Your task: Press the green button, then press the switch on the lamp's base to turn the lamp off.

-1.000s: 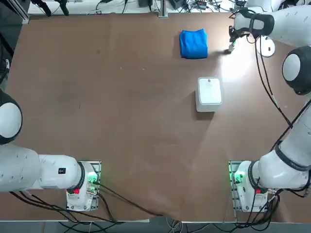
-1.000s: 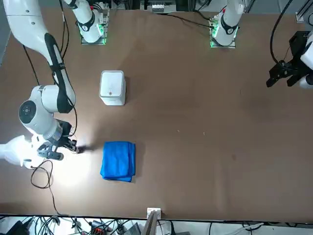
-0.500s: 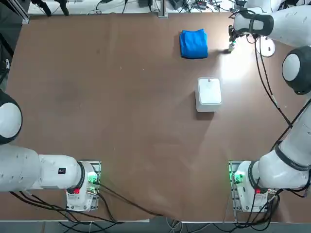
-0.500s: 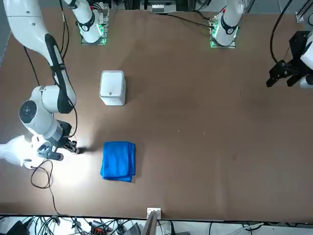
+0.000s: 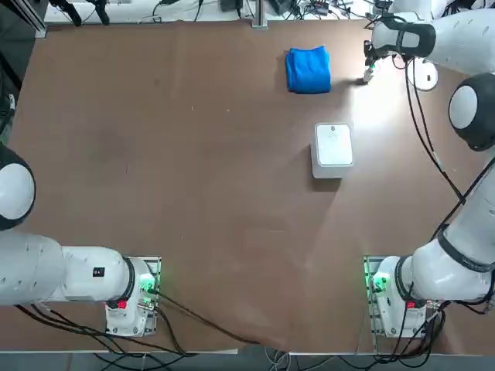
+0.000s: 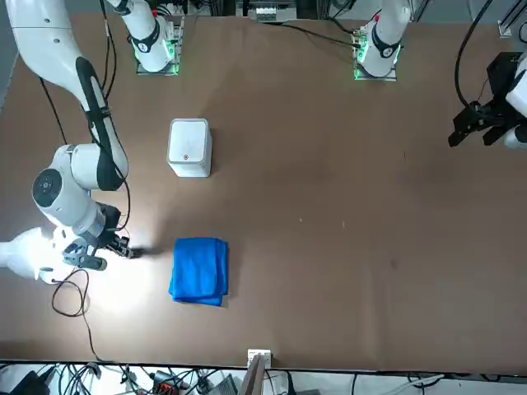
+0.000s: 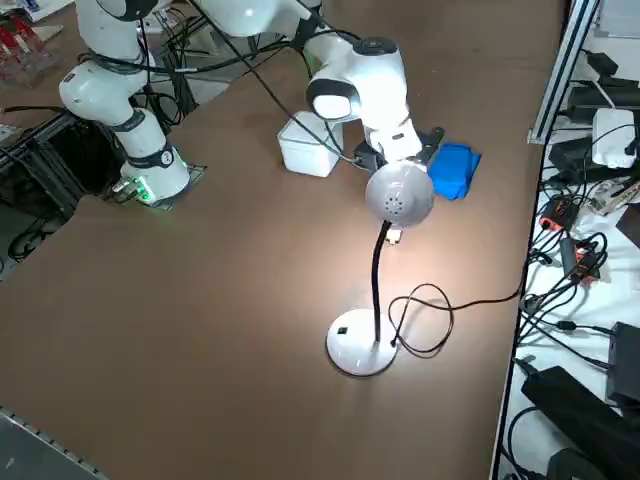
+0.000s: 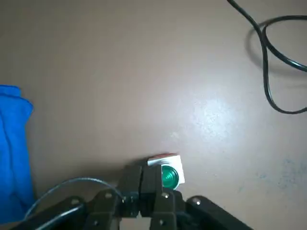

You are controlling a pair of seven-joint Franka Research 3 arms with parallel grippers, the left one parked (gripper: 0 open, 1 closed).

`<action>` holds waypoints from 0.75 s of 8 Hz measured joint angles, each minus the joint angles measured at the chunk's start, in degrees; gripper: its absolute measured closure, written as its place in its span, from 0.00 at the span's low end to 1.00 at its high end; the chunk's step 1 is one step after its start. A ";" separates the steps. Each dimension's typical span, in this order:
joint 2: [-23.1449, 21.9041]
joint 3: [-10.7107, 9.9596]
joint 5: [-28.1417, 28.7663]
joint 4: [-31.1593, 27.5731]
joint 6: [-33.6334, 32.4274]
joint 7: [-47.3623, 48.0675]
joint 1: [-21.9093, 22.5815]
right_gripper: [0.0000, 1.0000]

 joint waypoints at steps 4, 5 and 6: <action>-0.71 -0.01 0.00 0.04 -1.99 0.27 -0.01 0.99; -0.87 -0.01 0.00 0.04 -2.17 0.57 -0.01 0.99; -1.08 -0.06 0.00 0.09 -2.17 1.15 -0.03 0.99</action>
